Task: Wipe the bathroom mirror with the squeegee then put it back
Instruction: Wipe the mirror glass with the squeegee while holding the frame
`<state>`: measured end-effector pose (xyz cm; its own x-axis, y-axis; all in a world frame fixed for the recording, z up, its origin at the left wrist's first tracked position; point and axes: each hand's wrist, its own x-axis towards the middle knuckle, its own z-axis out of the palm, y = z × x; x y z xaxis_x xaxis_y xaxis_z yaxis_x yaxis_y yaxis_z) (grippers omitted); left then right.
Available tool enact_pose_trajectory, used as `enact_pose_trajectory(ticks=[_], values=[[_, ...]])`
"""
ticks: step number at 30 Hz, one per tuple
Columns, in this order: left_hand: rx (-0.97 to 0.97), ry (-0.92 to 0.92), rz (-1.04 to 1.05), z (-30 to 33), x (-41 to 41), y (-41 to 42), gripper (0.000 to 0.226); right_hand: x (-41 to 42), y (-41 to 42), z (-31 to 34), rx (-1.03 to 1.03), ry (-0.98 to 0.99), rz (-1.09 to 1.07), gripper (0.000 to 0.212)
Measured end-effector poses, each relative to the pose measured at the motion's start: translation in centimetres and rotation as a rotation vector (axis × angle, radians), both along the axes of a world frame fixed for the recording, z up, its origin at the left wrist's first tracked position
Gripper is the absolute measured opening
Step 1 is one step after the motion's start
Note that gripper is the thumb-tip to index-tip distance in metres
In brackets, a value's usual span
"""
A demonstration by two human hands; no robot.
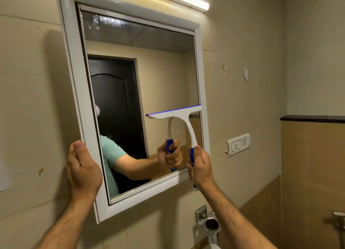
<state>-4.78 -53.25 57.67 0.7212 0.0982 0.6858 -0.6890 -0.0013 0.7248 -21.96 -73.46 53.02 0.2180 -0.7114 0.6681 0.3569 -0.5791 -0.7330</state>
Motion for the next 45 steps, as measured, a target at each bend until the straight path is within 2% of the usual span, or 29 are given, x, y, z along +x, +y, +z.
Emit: enact_pose_trajectory(ticks=[2,7,17,23,35,45], values=[[-0.085,-0.025,-0.057,0.0,0.2,-0.8,0.061,-0.2,0.3,-1.8,0.042,0.010,-0.001,0.044],[-0.051,0.002,-0.011,0.2,0.5,-1.1,0.063,-0.9,1.5,-5.2,0.186,0.078,0.037,0.039],[-0.056,0.094,-0.013,-0.1,-0.1,-1.0,0.059,-2.0,2.8,-10.6,0.257,0.111,0.065,0.038],[-0.072,0.082,0.001,-0.1,-0.1,-1.1,0.058,-2.4,3.6,-13.2,0.312,0.137,0.077,0.038],[-0.050,0.079,-0.029,-1.7,-0.3,-1.0,0.056,-3.0,4.5,-14.6,0.358,0.178,0.046,0.037],[0.039,0.193,-0.151,-4.6,-0.5,-0.3,0.062,-3.4,5.4,-13.1,0.347,0.168,0.042,0.040]])
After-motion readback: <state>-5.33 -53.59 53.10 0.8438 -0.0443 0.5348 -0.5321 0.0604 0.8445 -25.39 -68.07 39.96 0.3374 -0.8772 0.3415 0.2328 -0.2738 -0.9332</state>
